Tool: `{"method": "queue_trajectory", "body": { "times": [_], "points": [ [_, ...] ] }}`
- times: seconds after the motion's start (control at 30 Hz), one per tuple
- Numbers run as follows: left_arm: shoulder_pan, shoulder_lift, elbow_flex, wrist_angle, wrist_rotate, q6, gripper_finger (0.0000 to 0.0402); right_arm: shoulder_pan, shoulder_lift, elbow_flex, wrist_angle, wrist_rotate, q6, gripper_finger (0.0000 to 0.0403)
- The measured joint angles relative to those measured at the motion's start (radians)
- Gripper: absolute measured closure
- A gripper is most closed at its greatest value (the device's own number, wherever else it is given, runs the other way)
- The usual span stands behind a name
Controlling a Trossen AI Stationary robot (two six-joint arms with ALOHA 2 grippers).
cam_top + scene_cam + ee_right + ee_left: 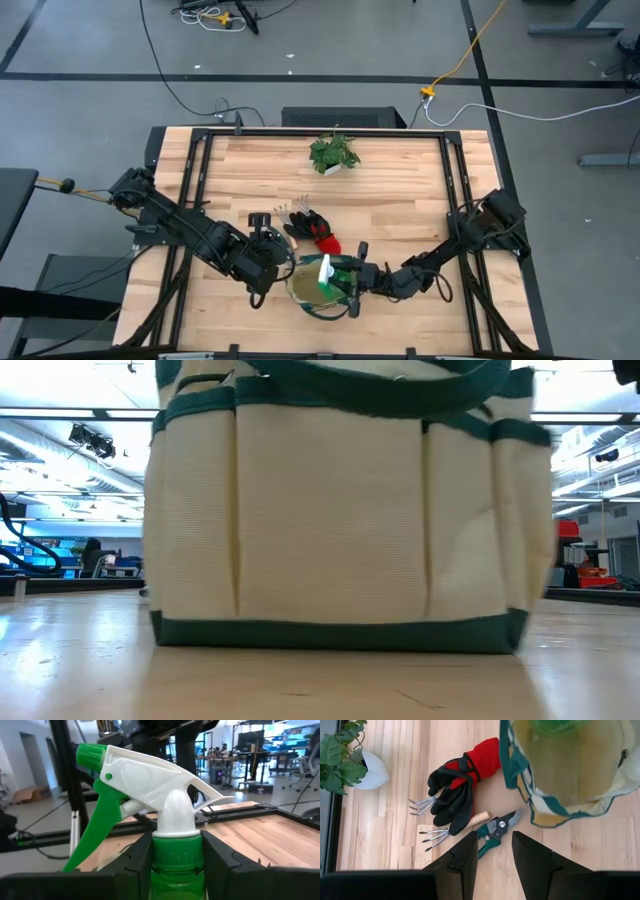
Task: Pick & Place Garden tools in Gardening bag
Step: Put the green spray bottle into the gray gardening bag
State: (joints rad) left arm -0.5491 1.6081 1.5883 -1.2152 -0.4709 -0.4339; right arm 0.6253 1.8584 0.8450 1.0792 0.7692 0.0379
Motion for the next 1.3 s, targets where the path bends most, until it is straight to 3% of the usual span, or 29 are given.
{"method": "queue_trajectory", "body": {
  "times": [0.6,0.9,1.07,1.3],
  "points": [
    [0.0,0.0,0.0,0.0,0.0,0.0,0.0273,0.012,0.06,-0.006,0.007,0.023,0.046,0.0281],
    [0.0,0.0,0.0,0.0,0.0,0.0,0.0273,0.053,0.06,-0.006,0.003,0.078,0.032,0.0223],
    [0.0,0.0,0.0,0.0,0.0,0.0,0.0273,0.066,0.06,-0.006,0.004,0.122,0.029,0.0227],
    [0.0,0.0,0.0,0.0,0.0,0.0,0.0273,0.081,0.06,-0.006,0.003,0.095,0.028,0.0243]
  ]
}}
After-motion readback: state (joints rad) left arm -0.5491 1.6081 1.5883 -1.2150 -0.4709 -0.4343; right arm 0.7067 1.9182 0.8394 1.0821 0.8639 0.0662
